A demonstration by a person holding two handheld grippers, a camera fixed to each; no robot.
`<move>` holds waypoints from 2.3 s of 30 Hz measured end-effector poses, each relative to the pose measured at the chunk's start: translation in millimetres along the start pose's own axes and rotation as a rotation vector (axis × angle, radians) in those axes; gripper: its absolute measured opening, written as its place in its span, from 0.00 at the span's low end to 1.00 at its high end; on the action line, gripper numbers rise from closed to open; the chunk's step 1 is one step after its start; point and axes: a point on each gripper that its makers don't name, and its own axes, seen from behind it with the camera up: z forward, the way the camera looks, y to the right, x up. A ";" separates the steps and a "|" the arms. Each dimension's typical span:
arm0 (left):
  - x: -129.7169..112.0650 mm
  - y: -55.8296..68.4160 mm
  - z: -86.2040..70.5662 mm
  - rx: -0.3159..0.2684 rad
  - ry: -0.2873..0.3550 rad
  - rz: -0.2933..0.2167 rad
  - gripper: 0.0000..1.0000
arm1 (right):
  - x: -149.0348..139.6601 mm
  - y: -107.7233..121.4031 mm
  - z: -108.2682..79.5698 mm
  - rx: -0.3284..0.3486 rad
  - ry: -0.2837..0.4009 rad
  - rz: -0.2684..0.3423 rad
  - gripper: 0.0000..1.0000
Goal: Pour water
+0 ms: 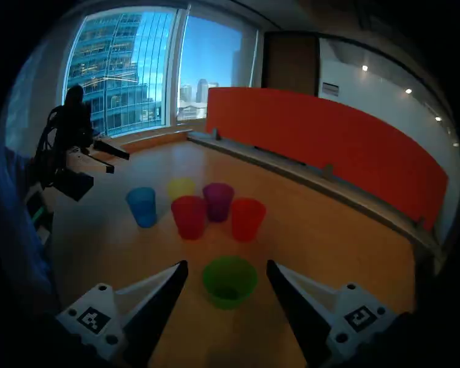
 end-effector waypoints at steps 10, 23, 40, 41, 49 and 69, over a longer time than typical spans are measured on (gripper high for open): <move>-30.6 6.5 11.5 -0.018 -0.067 0.029 0.94 | -23.9 4.8 15.4 -0.001 -0.052 0.002 0.99; -64.0 5.1 30.4 -0.025 -0.153 0.040 0.94 | -48.2 4.5 29.3 0.014 -0.100 0.007 0.99; -78.8 8.2 57.8 -0.070 -0.203 0.038 0.94 | -66.1 3.6 50.0 0.024 -0.141 -0.006 0.99; -78.8 8.5 59.2 -0.072 -0.203 0.039 0.94 | -66.2 3.4 51.5 0.026 -0.142 -0.006 0.99; -74.3 13.0 71.1 -0.094 -0.196 0.035 0.94 | -63.2 3.4 60.5 0.033 -0.139 0.001 0.99; -73.5 17.0 85.4 -0.111 -0.200 0.050 0.88 | -58.1 4.1 66.7 0.039 -0.134 0.002 0.99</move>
